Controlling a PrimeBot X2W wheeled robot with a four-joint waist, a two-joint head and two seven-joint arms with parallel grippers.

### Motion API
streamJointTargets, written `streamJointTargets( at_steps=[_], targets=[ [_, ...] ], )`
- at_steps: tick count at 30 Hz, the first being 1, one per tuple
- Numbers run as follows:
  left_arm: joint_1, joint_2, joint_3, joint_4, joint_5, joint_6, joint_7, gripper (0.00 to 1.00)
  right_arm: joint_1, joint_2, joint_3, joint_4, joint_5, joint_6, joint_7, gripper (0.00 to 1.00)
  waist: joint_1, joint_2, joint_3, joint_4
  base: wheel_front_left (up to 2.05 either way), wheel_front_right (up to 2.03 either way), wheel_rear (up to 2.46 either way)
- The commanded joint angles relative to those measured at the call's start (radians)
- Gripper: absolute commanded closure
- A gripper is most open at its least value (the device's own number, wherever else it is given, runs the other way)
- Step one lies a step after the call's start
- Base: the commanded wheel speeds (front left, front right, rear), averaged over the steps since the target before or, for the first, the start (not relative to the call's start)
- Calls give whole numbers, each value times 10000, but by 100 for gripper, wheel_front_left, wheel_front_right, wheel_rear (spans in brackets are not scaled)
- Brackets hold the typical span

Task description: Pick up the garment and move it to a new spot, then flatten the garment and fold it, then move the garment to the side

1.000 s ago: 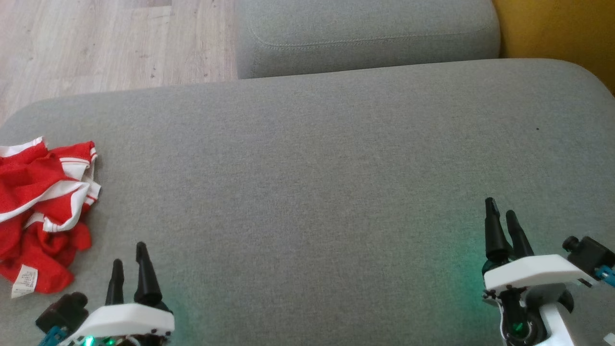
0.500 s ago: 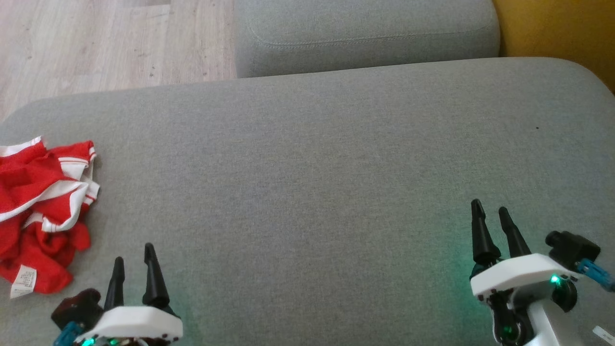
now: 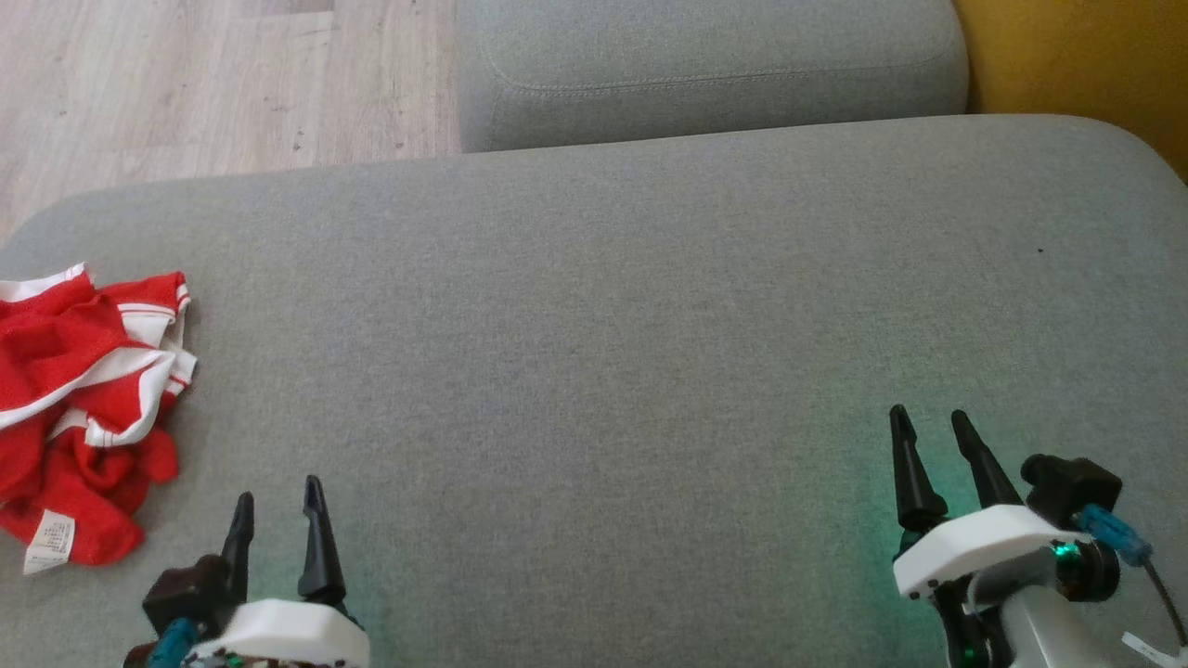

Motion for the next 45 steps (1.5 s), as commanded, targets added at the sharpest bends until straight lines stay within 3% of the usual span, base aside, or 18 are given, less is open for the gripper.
streamJointTargets(
  at_steps=[1, 24, 32, 38, 45],
  targets=[
    [-177, 199, 131, -204, 437, 96, -212, 0, -580, -60, 239, -202, -488, -6, -213, 0, 0, 0, -14, 4, 0, 0, 0],
    [-96, 169, 66, -289, 3258, 402, -915, 0, -550, 164, 211, -359, -3467, -7, -921, 0, -1, 0, -56, -34, 0, 0, 0],
    [-81, 97, 133, -295, 3263, 383, -916, 0, -524, 194, 119, -298, -3440, -7, -922, 0, -1, 0, -44, 97, 0, 0, 0],
    [-130, -1, 276, -281, 3142, 441, -916, 0, -509, 200, 309, -301, -3388, -7, -922, 0, -1, 0, 97, 615, 0, 0, 0],
    [-136, -144, 479, -179, 2890, 475, -916, 0, -604, 161, 774, -341, -3221, -7, -922, 0, -1, 0, 405, 2115, 0, 0, 0]
  ],
)
